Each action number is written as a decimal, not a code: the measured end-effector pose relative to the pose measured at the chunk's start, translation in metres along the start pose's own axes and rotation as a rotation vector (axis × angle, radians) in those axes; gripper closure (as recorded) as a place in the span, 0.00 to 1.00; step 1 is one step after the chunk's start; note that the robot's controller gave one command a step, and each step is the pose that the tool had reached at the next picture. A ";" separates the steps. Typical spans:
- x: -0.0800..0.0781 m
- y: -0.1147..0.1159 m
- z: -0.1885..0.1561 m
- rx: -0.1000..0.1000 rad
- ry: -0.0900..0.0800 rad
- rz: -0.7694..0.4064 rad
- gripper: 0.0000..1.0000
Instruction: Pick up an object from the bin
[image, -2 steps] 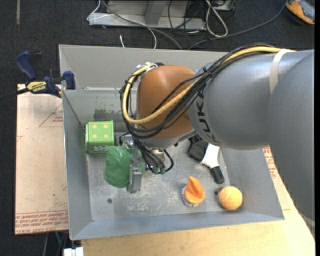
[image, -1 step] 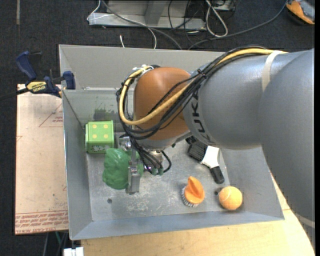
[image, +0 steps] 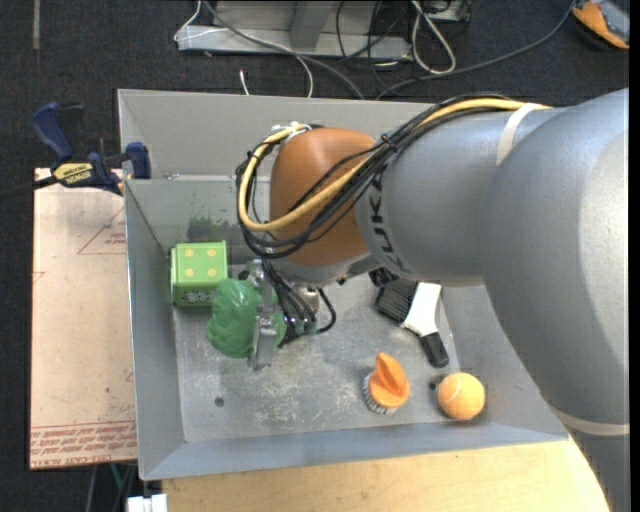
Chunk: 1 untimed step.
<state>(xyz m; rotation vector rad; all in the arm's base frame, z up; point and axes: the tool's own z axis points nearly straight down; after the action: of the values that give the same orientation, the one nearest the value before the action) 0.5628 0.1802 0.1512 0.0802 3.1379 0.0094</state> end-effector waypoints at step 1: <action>-0.053 0.002 0.012 0.012 0.039 -0.039 1.00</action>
Offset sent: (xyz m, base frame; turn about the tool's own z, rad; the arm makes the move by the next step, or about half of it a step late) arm -0.0054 0.0301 0.1793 0.1271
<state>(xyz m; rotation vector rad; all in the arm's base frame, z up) 0.6153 0.1793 0.1396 0.0196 3.1779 -0.0086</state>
